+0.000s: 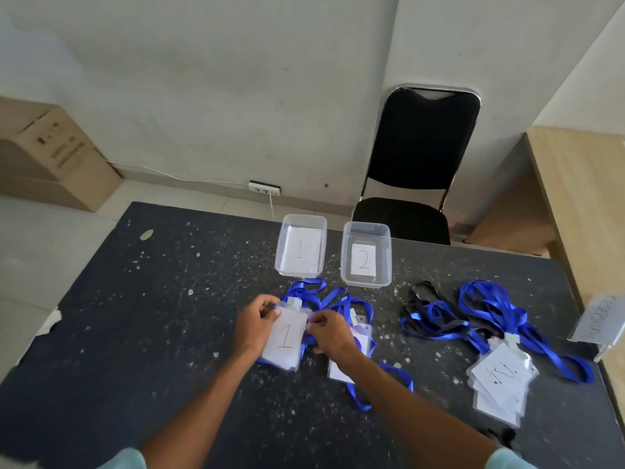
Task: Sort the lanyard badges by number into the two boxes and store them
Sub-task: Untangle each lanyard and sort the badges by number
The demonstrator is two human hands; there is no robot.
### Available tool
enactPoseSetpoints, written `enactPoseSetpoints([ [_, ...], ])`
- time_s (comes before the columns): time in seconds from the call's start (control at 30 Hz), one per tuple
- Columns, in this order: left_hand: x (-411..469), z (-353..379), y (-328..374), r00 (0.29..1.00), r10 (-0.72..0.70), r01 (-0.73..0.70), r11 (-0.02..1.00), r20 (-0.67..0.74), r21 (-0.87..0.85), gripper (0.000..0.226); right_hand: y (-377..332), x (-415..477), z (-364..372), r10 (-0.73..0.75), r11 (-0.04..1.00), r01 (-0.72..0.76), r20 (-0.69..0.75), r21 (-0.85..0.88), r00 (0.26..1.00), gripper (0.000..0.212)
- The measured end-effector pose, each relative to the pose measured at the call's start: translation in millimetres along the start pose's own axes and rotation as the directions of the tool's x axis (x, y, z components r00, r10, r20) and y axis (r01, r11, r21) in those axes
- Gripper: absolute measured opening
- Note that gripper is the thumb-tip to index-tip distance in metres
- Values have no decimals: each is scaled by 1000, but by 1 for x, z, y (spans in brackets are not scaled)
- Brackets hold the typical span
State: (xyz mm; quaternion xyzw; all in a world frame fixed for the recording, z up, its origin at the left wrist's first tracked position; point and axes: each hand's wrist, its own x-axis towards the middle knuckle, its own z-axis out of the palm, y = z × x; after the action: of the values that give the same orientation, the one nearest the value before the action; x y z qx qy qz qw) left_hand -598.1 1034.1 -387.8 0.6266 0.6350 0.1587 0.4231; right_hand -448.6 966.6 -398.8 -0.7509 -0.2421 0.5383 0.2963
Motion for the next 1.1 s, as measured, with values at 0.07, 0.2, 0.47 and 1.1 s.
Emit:
enactPoseSetpoints([
  [0.07, -1, 2, -9, 1000, -27, 27, 1000, -10, 10, 11, 9, 2, 5, -4, 999, 4, 5, -41, 1000, 11],
  [0.2, 1, 4, -17, 1000, -26, 27, 997, -16, 68, 7, 16, 3, 7, -55, 973, 50, -14, -227, 998, 25],
  [0.47, 5, 8, -20, 1000, -19, 19, 996, -3, 92, 8, 28, -20, -6, -393, 450, 239, 49, -861, 918, 44],
  [1.1, 12, 15, -28, 998, -40, 42, 998, -42, 46, 8, -32, 11, 2, -458, 698, 384, 36, -605, 888, 50],
])
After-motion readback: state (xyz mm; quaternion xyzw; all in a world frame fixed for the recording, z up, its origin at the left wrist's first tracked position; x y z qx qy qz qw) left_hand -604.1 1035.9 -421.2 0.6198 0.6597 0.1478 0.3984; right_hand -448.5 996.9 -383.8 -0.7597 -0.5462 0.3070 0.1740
